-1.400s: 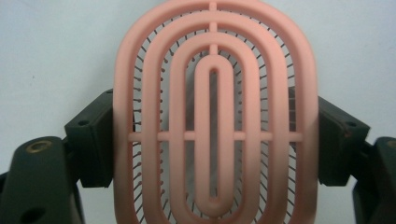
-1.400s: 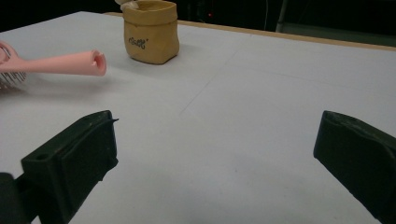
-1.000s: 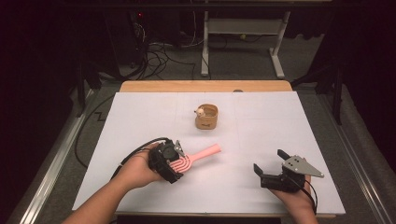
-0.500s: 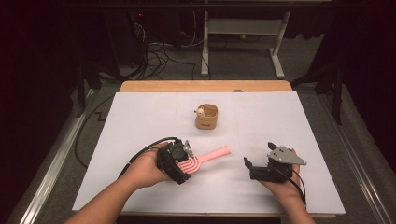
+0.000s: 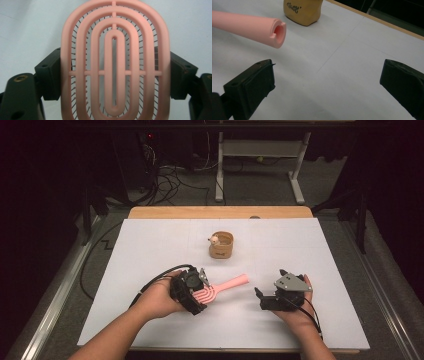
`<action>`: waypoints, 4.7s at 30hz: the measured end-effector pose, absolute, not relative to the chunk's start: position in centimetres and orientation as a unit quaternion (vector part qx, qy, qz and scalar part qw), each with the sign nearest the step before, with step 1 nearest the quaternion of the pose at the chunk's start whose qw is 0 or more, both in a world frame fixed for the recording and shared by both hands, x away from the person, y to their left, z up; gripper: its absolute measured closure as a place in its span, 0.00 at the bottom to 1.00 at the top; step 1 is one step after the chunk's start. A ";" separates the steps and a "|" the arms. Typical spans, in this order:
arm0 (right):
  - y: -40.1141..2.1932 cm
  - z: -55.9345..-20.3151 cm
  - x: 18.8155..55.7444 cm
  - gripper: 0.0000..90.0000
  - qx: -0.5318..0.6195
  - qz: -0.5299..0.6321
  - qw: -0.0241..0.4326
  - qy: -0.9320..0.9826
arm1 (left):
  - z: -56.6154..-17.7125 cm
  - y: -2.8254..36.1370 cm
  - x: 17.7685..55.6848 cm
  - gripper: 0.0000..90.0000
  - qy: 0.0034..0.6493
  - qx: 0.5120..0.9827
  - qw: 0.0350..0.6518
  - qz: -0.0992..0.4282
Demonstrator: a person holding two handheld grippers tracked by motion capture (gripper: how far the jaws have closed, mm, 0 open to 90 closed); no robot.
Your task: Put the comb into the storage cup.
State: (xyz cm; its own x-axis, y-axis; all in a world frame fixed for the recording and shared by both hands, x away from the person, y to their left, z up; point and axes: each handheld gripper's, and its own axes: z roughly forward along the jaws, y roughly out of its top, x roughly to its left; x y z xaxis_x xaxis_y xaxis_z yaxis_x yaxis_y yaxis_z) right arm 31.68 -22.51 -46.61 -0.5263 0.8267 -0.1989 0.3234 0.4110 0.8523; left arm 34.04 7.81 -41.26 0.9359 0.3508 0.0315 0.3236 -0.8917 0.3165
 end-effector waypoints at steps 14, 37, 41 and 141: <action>-23.0 -47.7 30.7 0.00 0.345 0.359 0.334 0.800 | -41.1 7.0 34.0 0.22 0.171 0.972 0.153 0.049; -21.5 -47.8 29.3 0.00 0.274 0.309 0.382 0.827 | -40.5 6.4 33.9 0.22 0.168 0.972 0.153 0.053; -21.4 -47.9 29.2 0.01 0.264 0.301 0.388 0.830 | -40.7 6.2 33.8 0.22 0.167 0.973 0.151 0.052; -12.7 -48.2 27.8 0.51 -0.016 0.184 0.514 0.838 | -41.4 3.6 33.9 0.22 0.147 0.978 0.139 0.044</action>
State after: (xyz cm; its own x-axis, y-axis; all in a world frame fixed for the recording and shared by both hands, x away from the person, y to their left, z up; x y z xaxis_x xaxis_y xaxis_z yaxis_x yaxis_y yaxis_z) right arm 27.76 -12.67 -48.21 -0.4713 0.1622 -0.8669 -0.2158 0.9318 0.2917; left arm 33.87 3.60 -41.39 0.9531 0.2992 0.0456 0.2747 -0.9186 0.2840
